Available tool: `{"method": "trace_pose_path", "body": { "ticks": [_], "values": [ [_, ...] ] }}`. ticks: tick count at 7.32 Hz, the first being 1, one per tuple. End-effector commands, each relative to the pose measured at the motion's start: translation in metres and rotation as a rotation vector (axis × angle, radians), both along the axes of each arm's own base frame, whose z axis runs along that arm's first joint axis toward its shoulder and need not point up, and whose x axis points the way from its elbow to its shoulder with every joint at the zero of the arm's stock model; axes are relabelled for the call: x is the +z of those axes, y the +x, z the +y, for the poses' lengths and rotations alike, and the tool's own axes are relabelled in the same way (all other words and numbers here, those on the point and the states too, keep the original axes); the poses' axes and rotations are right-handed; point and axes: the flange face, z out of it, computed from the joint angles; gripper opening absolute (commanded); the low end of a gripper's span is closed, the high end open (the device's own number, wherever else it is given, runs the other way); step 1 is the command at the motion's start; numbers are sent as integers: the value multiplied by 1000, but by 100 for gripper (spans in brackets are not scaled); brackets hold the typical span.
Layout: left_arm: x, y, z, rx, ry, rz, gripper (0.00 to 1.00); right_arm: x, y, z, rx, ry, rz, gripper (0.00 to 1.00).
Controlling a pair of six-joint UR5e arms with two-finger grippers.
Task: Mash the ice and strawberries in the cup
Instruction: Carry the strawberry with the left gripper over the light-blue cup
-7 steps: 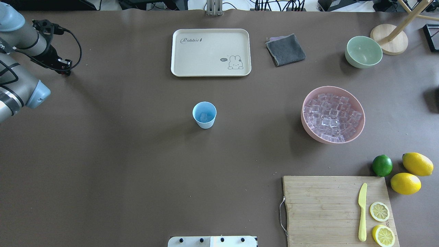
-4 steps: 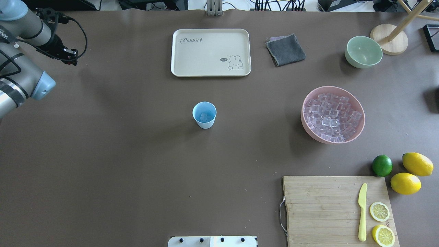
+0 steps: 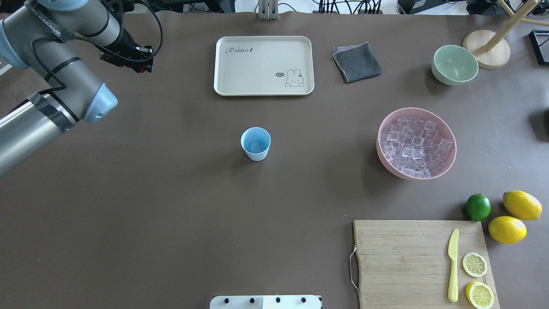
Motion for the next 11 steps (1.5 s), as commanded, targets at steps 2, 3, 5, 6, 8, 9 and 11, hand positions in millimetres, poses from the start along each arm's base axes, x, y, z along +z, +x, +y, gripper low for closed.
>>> {"method": "trace_pose_path", "body": {
  "ticks": [2, 3, 5, 6, 8, 9, 11],
  "values": [
    [-124, 105, 91, -67, -83, 175, 26, -7, 0, -2, 3, 11, -5, 100],
    [-140, 137, 117, -61, -92, 189, 26, -1, 0, -2, 4, 2, 7, 100],
    [-177, 171, 177, -66, -94, 250, 26, -8, -1, -11, 1, 15, 12, 100],
    [-189, 163, 185, -67, -100, 250, 26, -8, -2, -13, 0, 16, 14, 100],
    [-178, 178, 199, -54, -105, 220, 26, -9, -2, -13, 1, 15, 13, 100],
    [-179, 185, 206, -56, -94, 221, 28, -8, -1, -13, 3, 13, 18, 100],
    [-182, 183, 208, -58, -86, 229, 98, -6, -1, -11, 3, 9, 19, 100]
  ]
}}
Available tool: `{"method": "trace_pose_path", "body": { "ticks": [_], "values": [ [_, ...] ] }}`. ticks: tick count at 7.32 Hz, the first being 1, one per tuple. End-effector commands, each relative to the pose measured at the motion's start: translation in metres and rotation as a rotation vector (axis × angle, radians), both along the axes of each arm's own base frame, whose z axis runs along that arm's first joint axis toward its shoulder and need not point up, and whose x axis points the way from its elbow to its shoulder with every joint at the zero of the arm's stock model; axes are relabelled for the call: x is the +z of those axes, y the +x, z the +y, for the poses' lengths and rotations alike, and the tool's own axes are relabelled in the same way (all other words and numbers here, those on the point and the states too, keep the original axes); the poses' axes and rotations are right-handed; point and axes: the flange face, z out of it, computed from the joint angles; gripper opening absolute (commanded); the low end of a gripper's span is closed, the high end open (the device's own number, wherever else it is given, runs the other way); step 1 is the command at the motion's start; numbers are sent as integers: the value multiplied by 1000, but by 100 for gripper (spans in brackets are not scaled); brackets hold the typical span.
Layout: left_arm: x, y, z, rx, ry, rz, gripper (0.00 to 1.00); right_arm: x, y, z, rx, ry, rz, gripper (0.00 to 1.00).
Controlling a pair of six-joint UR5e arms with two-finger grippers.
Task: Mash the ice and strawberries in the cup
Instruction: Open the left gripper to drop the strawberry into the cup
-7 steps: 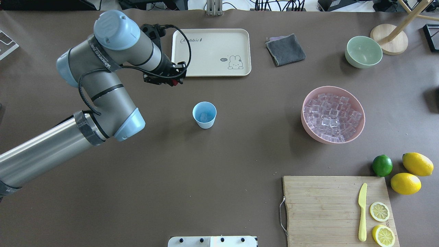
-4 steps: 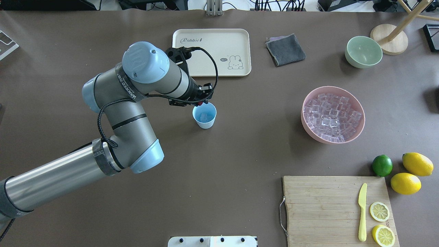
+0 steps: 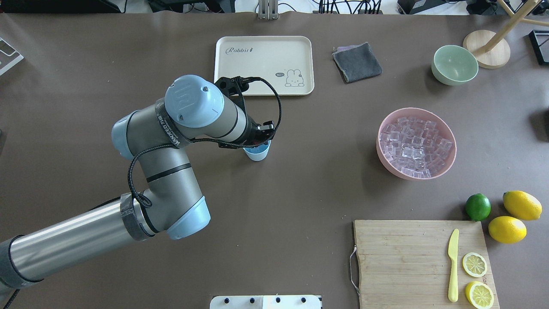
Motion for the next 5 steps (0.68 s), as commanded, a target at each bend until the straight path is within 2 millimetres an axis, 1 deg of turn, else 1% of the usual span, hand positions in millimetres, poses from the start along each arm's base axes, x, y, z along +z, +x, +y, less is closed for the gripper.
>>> {"method": "trace_pose_path", "body": {
  "ticks": [1, 2, 3, 4, 5],
  "values": [
    [4, -5, 2, -5, 5, -1, 98, 1, 0, 1, 0, -2, 0, 100],
    [14, -20, -6, -18, 1, -8, 98, 1, 0, 0, 0, -2, -1, 100],
    [51, -60, -20, -20, -41, -27, 98, 0, 0, 0, 0, -16, -1, 100],
    [106, -122, -44, 21, -75, -51, 98, 0, 1, 0, 3, -19, -3, 100],
    [180, -186, -62, 47, -51, -127, 98, 1, 0, 1, 2, -29, -10, 100]
  ]
}}
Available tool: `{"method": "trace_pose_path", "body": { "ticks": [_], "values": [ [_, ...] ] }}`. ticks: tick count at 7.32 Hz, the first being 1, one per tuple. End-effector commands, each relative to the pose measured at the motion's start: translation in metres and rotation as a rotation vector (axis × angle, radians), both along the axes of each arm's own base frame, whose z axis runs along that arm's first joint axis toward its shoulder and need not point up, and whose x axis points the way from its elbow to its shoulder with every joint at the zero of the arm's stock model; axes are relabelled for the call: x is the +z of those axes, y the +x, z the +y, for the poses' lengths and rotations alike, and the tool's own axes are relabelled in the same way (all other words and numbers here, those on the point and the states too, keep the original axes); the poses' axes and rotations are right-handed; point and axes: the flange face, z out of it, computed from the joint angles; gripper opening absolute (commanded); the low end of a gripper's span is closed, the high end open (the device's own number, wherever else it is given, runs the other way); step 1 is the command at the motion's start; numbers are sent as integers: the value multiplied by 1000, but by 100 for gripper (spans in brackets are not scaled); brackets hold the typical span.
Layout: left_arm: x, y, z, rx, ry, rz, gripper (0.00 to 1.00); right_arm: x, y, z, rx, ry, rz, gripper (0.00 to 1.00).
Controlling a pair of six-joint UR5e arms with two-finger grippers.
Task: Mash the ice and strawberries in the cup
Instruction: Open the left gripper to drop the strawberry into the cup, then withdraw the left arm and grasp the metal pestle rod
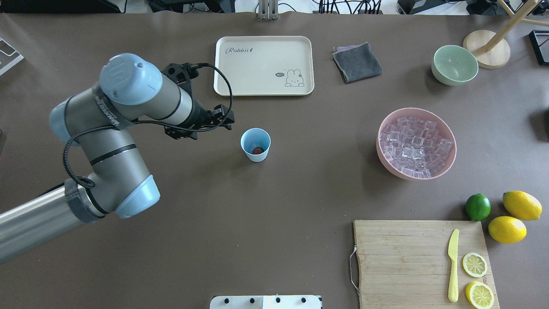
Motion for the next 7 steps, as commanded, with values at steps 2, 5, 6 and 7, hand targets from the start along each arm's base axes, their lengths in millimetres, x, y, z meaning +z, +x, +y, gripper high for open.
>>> {"method": "trace_pose_path", "body": {
  "ticks": [2, 5, 6, 7],
  "values": [
    [189, -185, -48, 64, 40, -193, 98, -3, -2, -3, 24, -35, -28, 100],
    [348, -327, -62, 138, 55, -310, 98, -9, -3, -6, 27, -31, -50, 100],
    [397, -341, -58, 145, 58, -314, 98, -10, -3, -6, 27, -29, -52, 100],
    [425, -346, -38, 147, 46, -287, 98, -9, -3, -6, 28, -32, -52, 100]
  ]
}}
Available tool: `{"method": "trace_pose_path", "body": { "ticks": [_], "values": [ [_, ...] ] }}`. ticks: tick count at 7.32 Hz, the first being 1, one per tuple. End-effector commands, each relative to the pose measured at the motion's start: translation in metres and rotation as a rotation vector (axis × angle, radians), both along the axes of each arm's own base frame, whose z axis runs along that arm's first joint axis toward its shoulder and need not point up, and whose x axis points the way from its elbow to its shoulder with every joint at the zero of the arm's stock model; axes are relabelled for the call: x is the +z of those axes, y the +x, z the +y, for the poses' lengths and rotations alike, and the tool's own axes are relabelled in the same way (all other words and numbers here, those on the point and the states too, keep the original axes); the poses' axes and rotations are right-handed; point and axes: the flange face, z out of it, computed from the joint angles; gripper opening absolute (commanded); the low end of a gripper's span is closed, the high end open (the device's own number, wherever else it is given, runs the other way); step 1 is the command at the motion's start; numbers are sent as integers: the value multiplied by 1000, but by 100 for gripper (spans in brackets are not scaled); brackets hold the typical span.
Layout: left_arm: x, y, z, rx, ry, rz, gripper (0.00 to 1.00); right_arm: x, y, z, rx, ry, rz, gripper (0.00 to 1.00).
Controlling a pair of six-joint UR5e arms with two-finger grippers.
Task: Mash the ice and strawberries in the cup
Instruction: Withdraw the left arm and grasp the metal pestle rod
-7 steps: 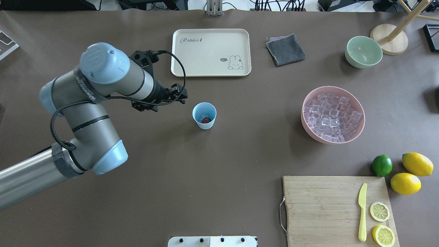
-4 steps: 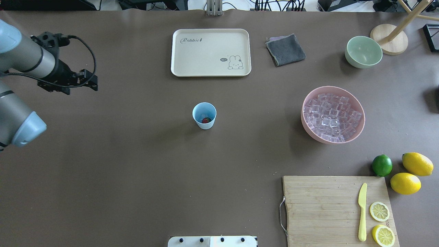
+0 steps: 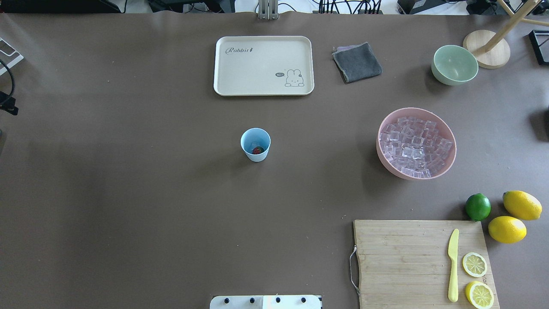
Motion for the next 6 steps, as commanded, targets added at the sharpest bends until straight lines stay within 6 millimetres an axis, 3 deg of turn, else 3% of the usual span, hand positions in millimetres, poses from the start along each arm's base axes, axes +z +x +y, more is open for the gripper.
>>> {"method": "trace_pose_path", "body": {
  "ticks": [1, 4, 6],
  "values": [
    [55, -22, 37, -37, -26, 33, 98, 1, 0, 0, 0, -3, -2, 100],
    [85, -19, 76, -74, -2, 62, 97, 0, 0, 1, 1, -2, -3, 100],
    [84, 7, 84, -17, 26, 67, 93, 3, 0, 4, 2, -8, -7, 100]
  ]
}}
